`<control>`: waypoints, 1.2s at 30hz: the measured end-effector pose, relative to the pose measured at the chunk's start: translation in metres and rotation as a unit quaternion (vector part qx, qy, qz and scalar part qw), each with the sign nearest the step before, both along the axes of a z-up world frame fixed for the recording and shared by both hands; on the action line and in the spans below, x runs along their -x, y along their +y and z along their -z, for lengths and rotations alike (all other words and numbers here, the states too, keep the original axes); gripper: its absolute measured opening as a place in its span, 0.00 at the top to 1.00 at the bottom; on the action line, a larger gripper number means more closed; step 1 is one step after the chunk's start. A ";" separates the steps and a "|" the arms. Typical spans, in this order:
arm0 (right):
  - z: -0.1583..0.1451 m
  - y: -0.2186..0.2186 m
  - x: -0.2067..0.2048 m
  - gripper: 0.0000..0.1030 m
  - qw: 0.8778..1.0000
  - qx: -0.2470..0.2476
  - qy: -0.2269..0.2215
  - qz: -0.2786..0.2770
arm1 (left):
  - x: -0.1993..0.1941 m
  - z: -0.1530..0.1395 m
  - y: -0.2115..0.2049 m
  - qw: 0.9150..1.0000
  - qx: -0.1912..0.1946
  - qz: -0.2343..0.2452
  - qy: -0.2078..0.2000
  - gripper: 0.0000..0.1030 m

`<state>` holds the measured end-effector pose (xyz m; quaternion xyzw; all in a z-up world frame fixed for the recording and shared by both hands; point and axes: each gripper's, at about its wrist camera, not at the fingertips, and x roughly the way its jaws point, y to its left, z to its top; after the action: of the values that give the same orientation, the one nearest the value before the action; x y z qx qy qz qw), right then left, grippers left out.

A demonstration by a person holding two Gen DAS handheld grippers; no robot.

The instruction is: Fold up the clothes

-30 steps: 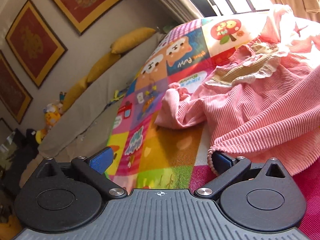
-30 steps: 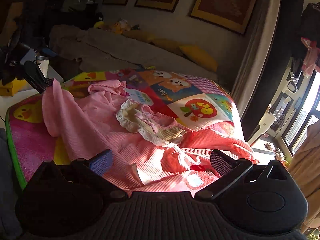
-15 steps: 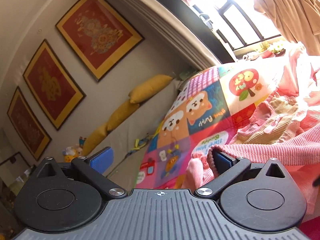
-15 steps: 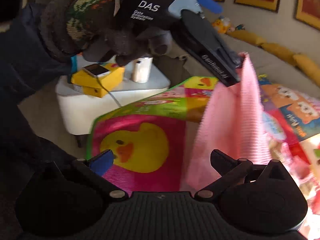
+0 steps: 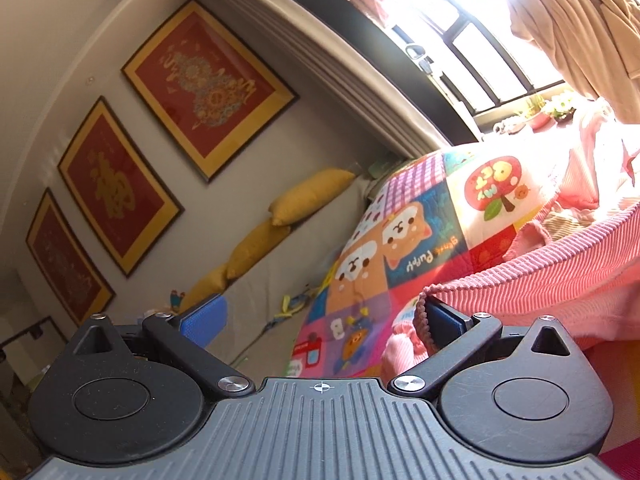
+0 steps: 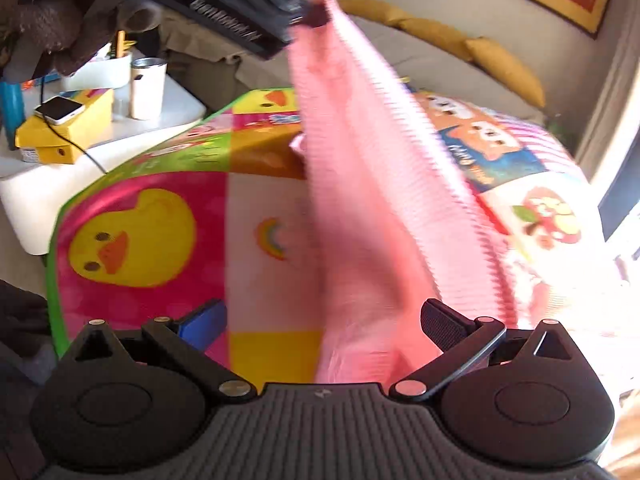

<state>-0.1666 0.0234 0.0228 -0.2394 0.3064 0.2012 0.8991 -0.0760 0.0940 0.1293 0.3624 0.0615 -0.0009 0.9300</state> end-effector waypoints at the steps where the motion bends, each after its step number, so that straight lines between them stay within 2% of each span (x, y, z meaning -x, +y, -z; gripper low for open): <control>1: -0.007 -0.014 0.008 0.00 1.000 0.005 -0.014 0.006 | 0.003 0.000 0.000 1.000 0.001 0.003 0.000 0.00; 5: -0.023 -0.056 0.034 0.00 1.000 -0.007 -0.004 -0.029 | 0.015 0.008 0.003 1.000 -0.009 0.005 0.015 0.00; 9: -0.030 -0.080 0.049 0.00 0.999 -0.009 -0.014 -0.036 | 0.037 0.024 0.017 0.998 -0.016 0.016 0.066 0.00; 12: -0.037 -0.095 0.047 0.00 0.999 -0.013 -0.031 0.006 | 0.050 0.033 0.035 0.993 0.004 0.032 0.118 0.00; 15: -0.035 -0.117 0.036 0.00 0.996 0.009 -0.043 0.076 | 0.054 0.035 0.050 0.986 0.041 0.049 0.157 0.00; 17: -0.026 -0.137 0.023 0.00 0.990 0.024 -0.036 0.132 | 0.052 0.033 0.057 0.978 0.086 0.071 0.176 0.00; 18: -0.020 -0.148 0.016 0.00 0.986 0.031 -0.029 0.162 | 0.050 0.031 0.059 0.971 0.116 0.089 0.187 0.00; 19: -0.014 -0.156 0.010 0.00 0.982 0.036 -0.027 0.185 | 0.047 0.030 0.059 0.964 0.145 0.105 0.197 0.00; 21: -0.003 -0.169 0.001 0.00 0.974 0.044 -0.029 0.221 | 0.033 0.031 0.053 0.937 0.210 0.149 0.235 0.00; 22: -0.004 -0.174 -0.003 0.00 0.973 0.036 -0.032 0.228 | 0.027 0.032 0.047 0.929 0.223 0.160 0.247 0.00; 24: -0.019 -0.179 -0.012 0.00 0.975 -0.011 -0.034 0.219 | 0.010 0.033 0.031 0.918 0.235 0.175 0.267 0.00; 25: -0.030 -0.180 -0.019 0.00 0.976 -0.046 -0.029 0.210 | 0.003 0.032 0.024 0.915 0.239 0.178 0.272 0.00; 26: -0.042 -0.180 -0.027 0.00 0.976 -0.081 -0.023 0.200 | -0.012 0.031 0.021 0.908 0.256 0.177 0.281 0.00; 28: -0.058 -0.178 -0.050 0.00 0.976 -0.130 -0.001 0.176 | -0.042 0.029 0.017 0.890 0.292 0.176 0.301 0.00; 30: -0.059 -0.169 -0.077 0.00 0.978 -0.129 0.013 0.160 | -0.072 0.029 0.018 0.871 0.331 0.164 0.325 0.00; 33: -0.041 -0.148 -0.122 0.00 0.987 -0.068 0.022 0.147 | -0.120 0.041 0.021 0.822 0.391 0.166 0.378 0.00; 34: -0.031 -0.140 -0.138 0.00 0.989 -0.053 0.032 0.136 | -0.136 0.048 0.021 0.800 0.414 0.172 0.400 0.00; 36: -0.011 -0.128 -0.165 0.00 0.990 -0.056 0.067 0.112 | -0.165 0.064 0.021 0.759 0.449 0.170 0.439 0.00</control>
<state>-0.0012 -0.1046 0.0334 -0.1390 0.3792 0.1321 0.9052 0.0886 0.1146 0.0650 -0.1320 0.3929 -0.3459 0.8418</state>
